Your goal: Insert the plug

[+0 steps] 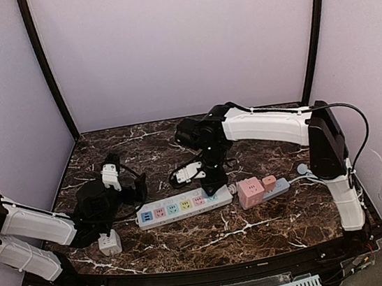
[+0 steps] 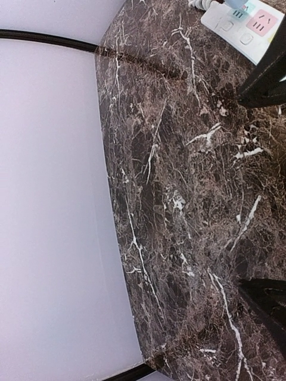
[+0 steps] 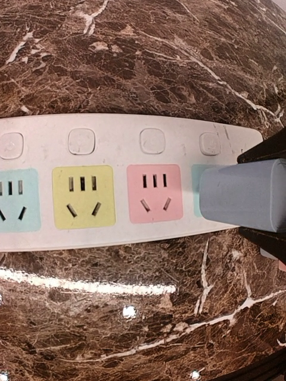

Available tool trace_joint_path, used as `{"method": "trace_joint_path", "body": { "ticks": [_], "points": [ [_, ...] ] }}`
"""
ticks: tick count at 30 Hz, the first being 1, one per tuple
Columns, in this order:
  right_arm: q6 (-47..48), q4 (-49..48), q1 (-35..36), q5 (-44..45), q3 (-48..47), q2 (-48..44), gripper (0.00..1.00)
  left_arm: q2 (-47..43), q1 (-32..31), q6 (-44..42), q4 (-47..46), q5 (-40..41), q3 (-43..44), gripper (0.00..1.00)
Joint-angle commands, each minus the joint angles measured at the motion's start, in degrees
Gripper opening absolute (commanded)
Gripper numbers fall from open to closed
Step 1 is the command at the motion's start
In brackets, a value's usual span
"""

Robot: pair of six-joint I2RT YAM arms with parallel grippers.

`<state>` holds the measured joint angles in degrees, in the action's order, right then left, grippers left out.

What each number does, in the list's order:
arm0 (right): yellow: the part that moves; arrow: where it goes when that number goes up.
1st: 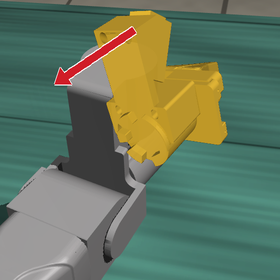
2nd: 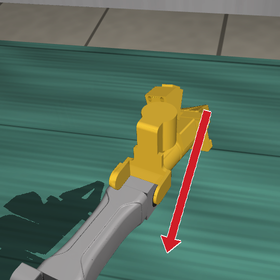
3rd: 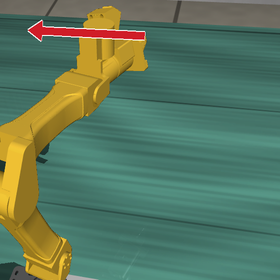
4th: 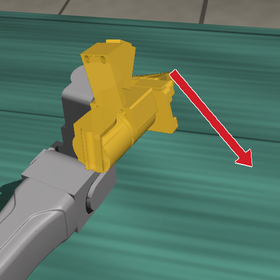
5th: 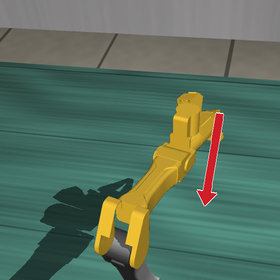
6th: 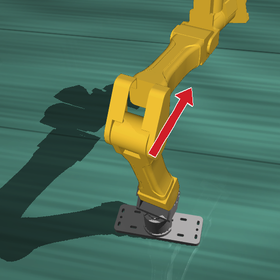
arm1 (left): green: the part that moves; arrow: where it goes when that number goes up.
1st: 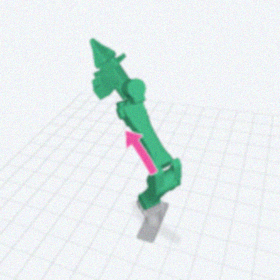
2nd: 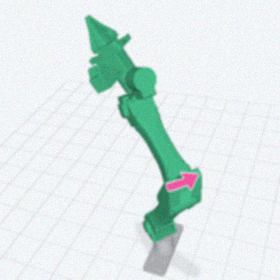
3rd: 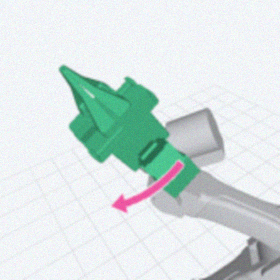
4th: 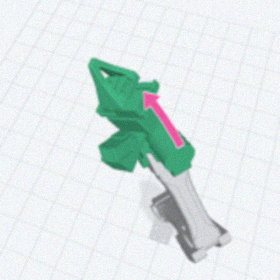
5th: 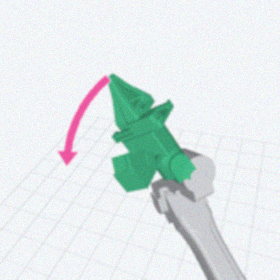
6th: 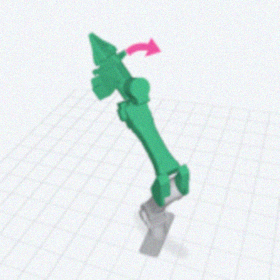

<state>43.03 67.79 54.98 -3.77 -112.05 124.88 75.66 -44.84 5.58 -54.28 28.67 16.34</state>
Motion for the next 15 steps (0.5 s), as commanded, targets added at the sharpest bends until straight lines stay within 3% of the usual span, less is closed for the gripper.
{"method": "trace_joint_path", "body": {
  "ticks": [1, 15],
  "points": [
    [-0.8, 0.5, 0.4, 0.8, 0.8, 0.8, 0.00, -0.8, 0.3, -0.5, -1.2, 0.8, -0.9, 1.00],
    [-0.4, -1.1, -0.3, 3.2, 2.4, 1.1, 0.00, 0.0, 0.3, -0.7, -1.4, 0.4, -0.7, 1.00]
  ]
}}
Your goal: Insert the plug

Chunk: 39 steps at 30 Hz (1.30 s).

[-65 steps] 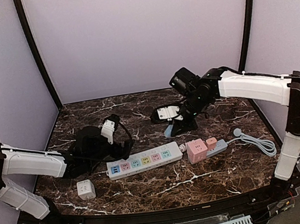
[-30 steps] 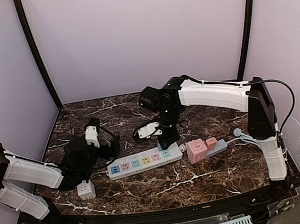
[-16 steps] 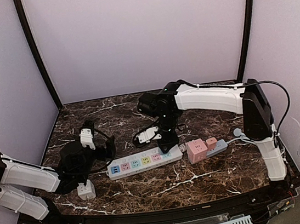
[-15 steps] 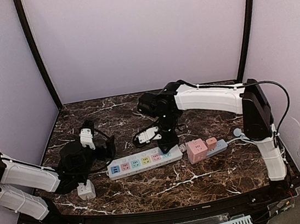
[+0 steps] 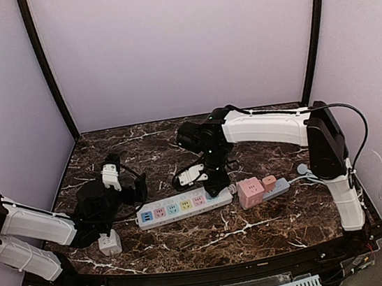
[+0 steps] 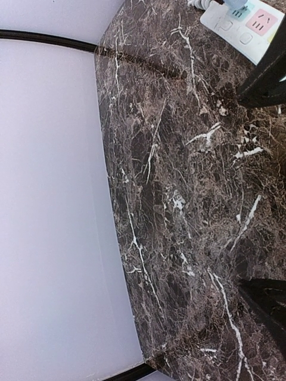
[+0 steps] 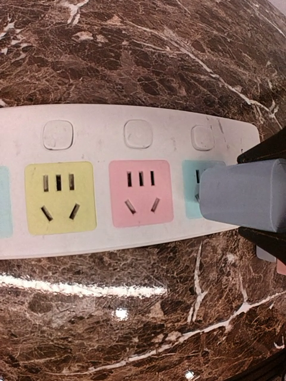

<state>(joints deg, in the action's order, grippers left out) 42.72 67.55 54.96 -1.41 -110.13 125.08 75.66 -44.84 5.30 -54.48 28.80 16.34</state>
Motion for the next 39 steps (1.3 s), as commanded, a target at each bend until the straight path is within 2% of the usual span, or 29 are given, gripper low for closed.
{"method": "trace_joint_path", "body": {
  "ticks": [1, 14, 27, 39],
  "points": [
    [0.0, -1.0, -0.3, 1.0, 0.3, 1.0, 0.00, 0.3, 0.3, -0.4, -1.3, 0.3, -0.6, 1.00],
    [1.5, -3.1, -0.3, 3.9, -0.6, 1.8, 0.00, 0.8, 0.3, -0.8, -1.8, 0.6, -0.8, 1.00],
    [2.1, -3.3, 0.7, -1.5, 0.8, 0.0, 0.00, 1.4, 0.3, -1.0, -2.0, 0.8, -0.5, 1.00],
    [0.6, -3.0, 1.0, 2.4, 4.1, -1.0, 0.00, 1.2, 0.3, -1.0, -1.9, 0.5, -0.6, 0.99]
  ]
}}
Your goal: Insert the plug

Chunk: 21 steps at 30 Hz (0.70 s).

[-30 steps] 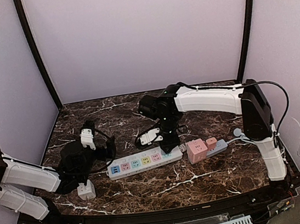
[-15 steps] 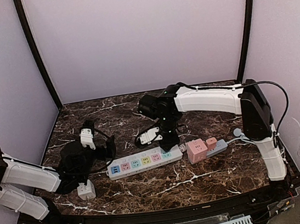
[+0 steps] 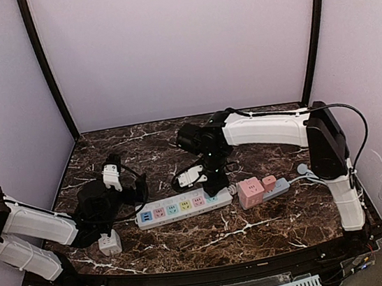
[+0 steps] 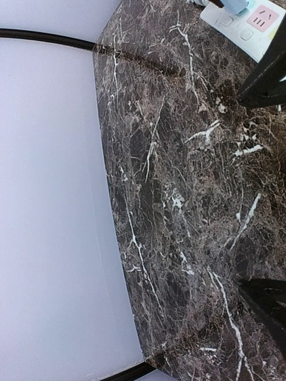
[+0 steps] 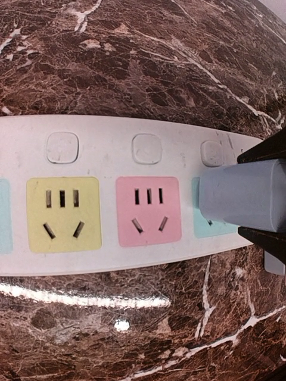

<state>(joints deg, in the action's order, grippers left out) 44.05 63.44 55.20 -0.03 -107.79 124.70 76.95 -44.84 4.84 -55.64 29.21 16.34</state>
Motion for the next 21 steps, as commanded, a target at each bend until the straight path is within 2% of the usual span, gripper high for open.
{"method": "trace_joint_path", "body": {
  "ticks": [1, 21],
  "points": [
    [-0.7, 1.1, 0.7, 1.0, 1.8, -0.6, 0.00, -0.1, 0.3, -0.5, -0.7, 0.0, -0.6, 1.00],
    [-0.1, 4.1, 0.1, 0.3, -5.4, 6.7, 0.00, -0.2, 0.3, -0.3, 0.6, 0.8, 0.0, 1.00]
  ]
}}
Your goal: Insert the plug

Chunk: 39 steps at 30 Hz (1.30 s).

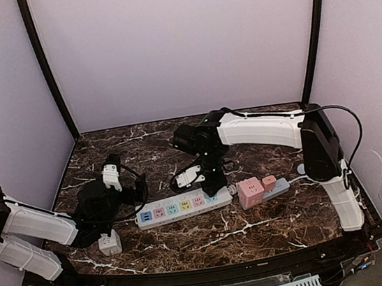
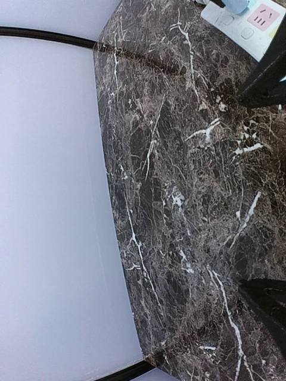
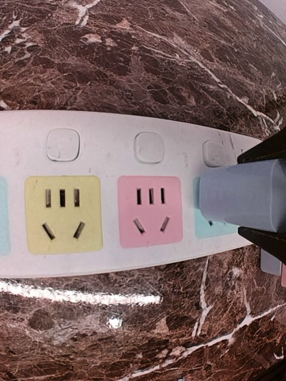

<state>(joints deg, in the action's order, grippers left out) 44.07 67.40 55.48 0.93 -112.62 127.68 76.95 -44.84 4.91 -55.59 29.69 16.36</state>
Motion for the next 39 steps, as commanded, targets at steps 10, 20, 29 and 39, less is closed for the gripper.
{"method": "trace_joint_path", "body": {
  "ticks": [10, 20, 29, 39],
  "points": [
    [0.1, 0.1, -0.6, -0.7, -1.0, 5.3, 0.00, 0.1, 0.3, -1.0, 0.3, -0.2, 0.0, 1.00],
    [0.3, 0.0, -0.9, -2.3, -1.4, 6.5, 0.00, 0.9, 0.4, -1.4, -0.2, -0.1, -0.1, 1.00],
    [-1.3, 0.2, -0.9, -2.6, -1.8, 10.4, 0.00, 0.8, 0.3, -1.8, -0.3, 0.1, -0.3, 1.00],
    [-3.3, -0.1, -0.2, -4.1, -1.7, 14.6, 0.00, 1.1, 0.3, -2.2, -0.5, 0.1, -0.2, 1.00]
  ]
}}
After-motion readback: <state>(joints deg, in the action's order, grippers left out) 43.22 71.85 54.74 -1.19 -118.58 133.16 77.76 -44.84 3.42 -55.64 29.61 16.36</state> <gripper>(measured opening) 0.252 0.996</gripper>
